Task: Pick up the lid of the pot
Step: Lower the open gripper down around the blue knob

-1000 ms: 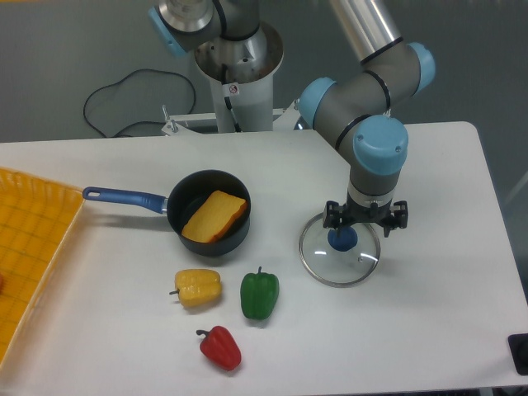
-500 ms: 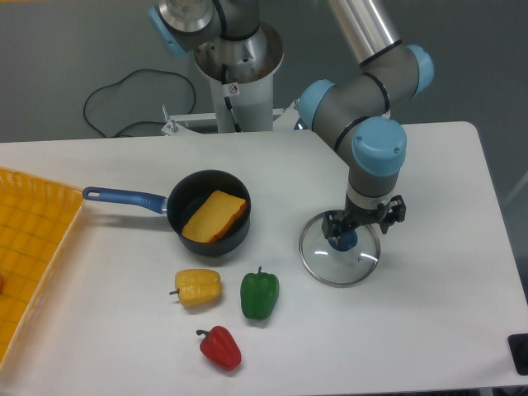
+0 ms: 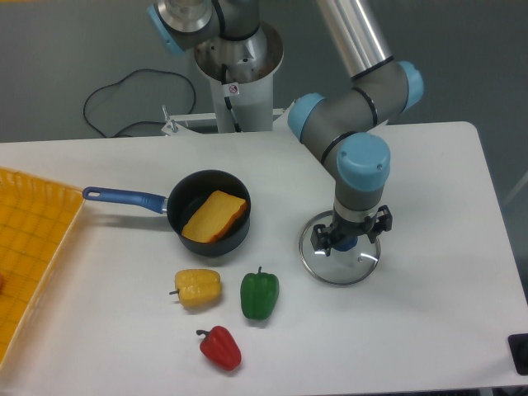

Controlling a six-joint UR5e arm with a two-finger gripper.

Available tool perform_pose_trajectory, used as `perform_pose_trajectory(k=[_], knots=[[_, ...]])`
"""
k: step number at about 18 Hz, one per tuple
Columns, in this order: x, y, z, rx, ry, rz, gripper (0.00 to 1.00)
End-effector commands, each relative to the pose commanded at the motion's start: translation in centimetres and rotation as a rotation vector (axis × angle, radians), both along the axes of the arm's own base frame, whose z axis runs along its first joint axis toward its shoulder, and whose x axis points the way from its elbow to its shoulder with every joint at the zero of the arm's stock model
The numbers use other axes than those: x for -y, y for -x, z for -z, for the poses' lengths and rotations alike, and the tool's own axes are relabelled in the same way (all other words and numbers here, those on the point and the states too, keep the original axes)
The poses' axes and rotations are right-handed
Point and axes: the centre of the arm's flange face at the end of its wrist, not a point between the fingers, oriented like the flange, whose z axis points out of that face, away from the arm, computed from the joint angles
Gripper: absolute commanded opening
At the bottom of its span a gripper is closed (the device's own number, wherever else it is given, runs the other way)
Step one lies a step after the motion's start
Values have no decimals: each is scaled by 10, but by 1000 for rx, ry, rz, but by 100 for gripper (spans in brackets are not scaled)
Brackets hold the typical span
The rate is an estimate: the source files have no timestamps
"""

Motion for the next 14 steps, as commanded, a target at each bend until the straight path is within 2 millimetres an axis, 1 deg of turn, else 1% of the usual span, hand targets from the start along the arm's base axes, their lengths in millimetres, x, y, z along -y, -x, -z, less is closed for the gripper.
perform_pose_trajectory(k=[4,7,12,14], knots=[[3,-1,3,4,11,0,100],[8,1,6,-11,50,-7,100],[10,-5,14,-1,69,-4,100],[9,-6,14,0,69,-7,100]])
